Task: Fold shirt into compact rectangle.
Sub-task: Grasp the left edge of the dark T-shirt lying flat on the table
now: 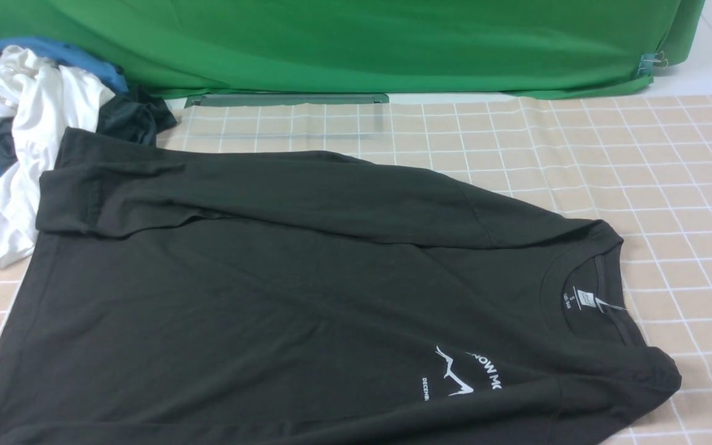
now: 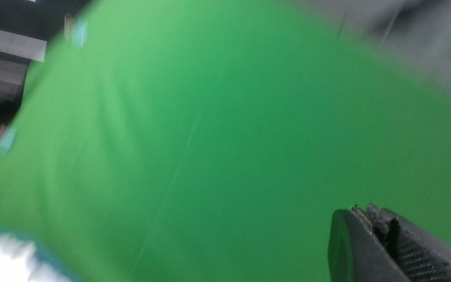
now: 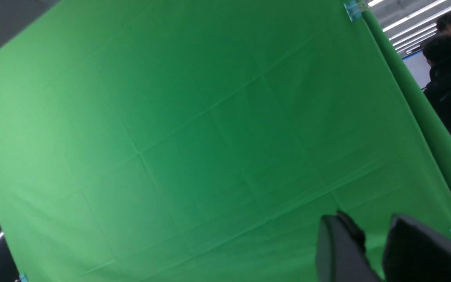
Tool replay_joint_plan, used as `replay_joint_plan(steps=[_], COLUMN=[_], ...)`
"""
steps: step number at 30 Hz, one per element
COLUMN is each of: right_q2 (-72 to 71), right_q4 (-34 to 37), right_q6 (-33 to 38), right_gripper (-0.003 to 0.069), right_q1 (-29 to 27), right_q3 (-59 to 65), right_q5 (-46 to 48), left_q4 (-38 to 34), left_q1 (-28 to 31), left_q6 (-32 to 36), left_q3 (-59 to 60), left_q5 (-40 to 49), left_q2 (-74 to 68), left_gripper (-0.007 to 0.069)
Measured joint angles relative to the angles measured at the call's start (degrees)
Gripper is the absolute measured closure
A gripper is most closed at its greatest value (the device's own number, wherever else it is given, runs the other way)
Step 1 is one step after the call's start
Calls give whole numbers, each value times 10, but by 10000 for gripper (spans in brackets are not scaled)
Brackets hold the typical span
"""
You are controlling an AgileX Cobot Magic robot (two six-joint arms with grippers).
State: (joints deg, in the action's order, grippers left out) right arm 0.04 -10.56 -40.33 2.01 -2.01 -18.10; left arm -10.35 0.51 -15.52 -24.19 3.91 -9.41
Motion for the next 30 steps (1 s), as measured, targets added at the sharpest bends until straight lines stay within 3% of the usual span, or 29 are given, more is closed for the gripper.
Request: replay_joint_plan(steps=[1, 2, 3, 8, 14, 18, 23, 30], right_q2=[1, 12, 26, 109, 266, 358, 443, 520], right_q4=[0, 0, 0, 2, 23, 56, 65, 124], right_q6=[0, 0, 8, 103, 252, 309, 342, 403], right_gripper=[467, 509, 535, 623, 623, 623, 623, 623], right_q1=[0, 0, 0, 12, 75, 116, 166, 183], right_q3=[-4, -42, -74, -194, -324, -364, -372, -373], right_q5=[5, 62, 99, 273, 537, 624, 635, 642], left_q4=[3, 20, 25, 37, 53, 59, 84, 120], left_q1=[0, 0, 0, 0, 0, 0, 0, 13], left_q6=[3, 34, 56, 139, 155, 152, 129, 86], left_q3=[-7, -68, -97, -170, -177, -177, -177, -167], left_q5=[16, 166, 249, 502, 543, 521, 514, 532], left_q2=[-7, -80, -126, -339, -496, -544, -587, -583], left_gripper=[602, 602, 602, 602, 602, 602, 602, 602])
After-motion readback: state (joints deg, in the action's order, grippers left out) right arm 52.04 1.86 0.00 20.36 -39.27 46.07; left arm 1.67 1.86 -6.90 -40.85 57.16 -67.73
